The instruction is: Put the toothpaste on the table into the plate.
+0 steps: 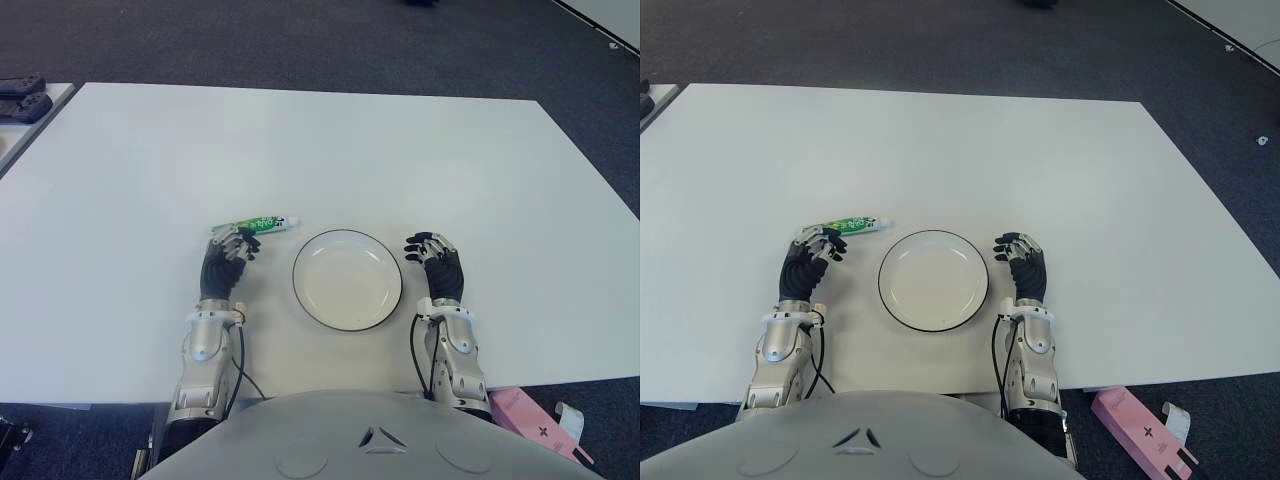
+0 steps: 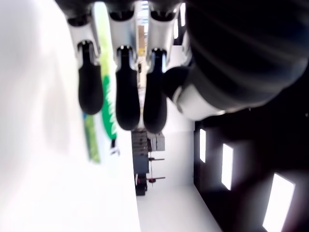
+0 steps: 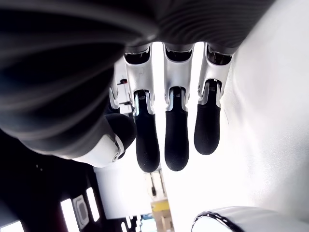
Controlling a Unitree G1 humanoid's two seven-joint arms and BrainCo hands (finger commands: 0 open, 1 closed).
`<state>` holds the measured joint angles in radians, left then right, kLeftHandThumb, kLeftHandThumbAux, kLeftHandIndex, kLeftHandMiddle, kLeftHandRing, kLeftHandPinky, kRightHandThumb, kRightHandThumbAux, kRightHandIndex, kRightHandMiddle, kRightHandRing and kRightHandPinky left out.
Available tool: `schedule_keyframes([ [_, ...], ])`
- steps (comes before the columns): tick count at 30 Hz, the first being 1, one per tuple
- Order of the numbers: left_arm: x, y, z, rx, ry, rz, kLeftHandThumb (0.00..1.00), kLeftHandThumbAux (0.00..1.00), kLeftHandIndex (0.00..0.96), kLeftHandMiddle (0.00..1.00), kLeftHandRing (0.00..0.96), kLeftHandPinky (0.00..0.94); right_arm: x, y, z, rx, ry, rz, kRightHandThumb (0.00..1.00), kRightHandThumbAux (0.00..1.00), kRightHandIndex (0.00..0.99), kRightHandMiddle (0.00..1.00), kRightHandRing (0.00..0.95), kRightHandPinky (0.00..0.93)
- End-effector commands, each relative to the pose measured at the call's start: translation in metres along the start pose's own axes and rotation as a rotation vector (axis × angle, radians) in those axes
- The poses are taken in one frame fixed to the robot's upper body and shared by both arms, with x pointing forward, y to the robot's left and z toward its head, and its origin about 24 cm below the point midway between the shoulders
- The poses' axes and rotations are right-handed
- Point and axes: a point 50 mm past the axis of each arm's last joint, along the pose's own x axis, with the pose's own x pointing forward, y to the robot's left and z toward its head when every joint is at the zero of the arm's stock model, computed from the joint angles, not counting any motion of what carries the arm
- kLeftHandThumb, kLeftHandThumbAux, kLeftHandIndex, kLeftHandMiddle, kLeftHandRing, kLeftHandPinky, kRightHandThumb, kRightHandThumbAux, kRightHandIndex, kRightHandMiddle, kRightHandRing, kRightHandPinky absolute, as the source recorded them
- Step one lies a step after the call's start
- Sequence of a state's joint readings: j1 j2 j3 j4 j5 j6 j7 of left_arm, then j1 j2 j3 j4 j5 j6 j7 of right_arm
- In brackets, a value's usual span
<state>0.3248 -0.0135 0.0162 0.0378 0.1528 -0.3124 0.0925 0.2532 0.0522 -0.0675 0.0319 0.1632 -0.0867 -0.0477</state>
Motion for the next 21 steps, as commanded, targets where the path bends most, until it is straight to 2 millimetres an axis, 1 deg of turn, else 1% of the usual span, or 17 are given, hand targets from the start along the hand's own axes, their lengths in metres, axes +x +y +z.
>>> schedule_keyframes([
  [1,0.004,0.001,0.006,0.196,-0.069,0.003,0.699,0.722,0.433,0.526,0.550,0.557,-0.007,0.001,-0.017,0.038,0.087,-0.029,0.705,0.721,0.428,0.496,0.497,0.504],
  [6,0.007,0.004,0.009,0.438,-0.145,0.042,0.697,0.722,0.432,0.543,0.568,0.562,-0.007,0.001,-0.018,0.037,0.085,-0.027,0.705,0.721,0.428,0.495,0.495,0.501],
  [8,0.012,0.004,0.015,0.543,-0.186,0.066,0.697,0.723,0.432,0.547,0.569,0.560,-0.007,0.001,-0.018,0.036,0.084,-0.027,0.705,0.721,0.428,0.494,0.494,0.499],
  [12,0.016,0.001,0.020,0.607,-0.213,0.082,0.697,0.724,0.431,0.547,0.568,0.563,-0.007,0.001,-0.018,0.035,0.085,-0.027,0.705,0.721,0.428,0.493,0.493,0.498],
  [15,0.020,0.000,0.026,0.690,-0.256,0.071,0.699,0.723,0.431,0.545,0.564,0.551,-0.007,0.001,-0.019,0.037,0.090,-0.030,0.704,0.722,0.427,0.493,0.493,0.499],
  [18,0.024,0.002,0.028,0.749,-0.279,0.055,0.699,0.722,0.430,0.526,0.544,0.519,-0.007,0.001,-0.019,0.038,0.094,-0.031,0.704,0.722,0.427,0.493,0.495,0.500],
  [19,0.027,0.004,0.030,0.797,-0.289,0.037,0.698,0.722,0.428,0.518,0.537,0.510,-0.007,0.001,-0.019,0.038,0.095,-0.032,0.704,0.722,0.427,0.493,0.495,0.500],
  [20,0.029,0.006,0.032,0.831,-0.295,0.025,0.692,0.718,0.425,0.489,0.504,0.480,-0.007,0.001,-0.019,0.038,0.095,-0.032,0.704,0.721,0.427,0.493,0.494,0.499],
  [21,0.031,0.008,0.033,0.868,-0.297,0.009,0.690,0.717,0.424,0.479,0.493,0.469,-0.007,0.001,-0.019,0.037,0.095,-0.033,0.704,0.721,0.428,0.492,0.494,0.498],
])
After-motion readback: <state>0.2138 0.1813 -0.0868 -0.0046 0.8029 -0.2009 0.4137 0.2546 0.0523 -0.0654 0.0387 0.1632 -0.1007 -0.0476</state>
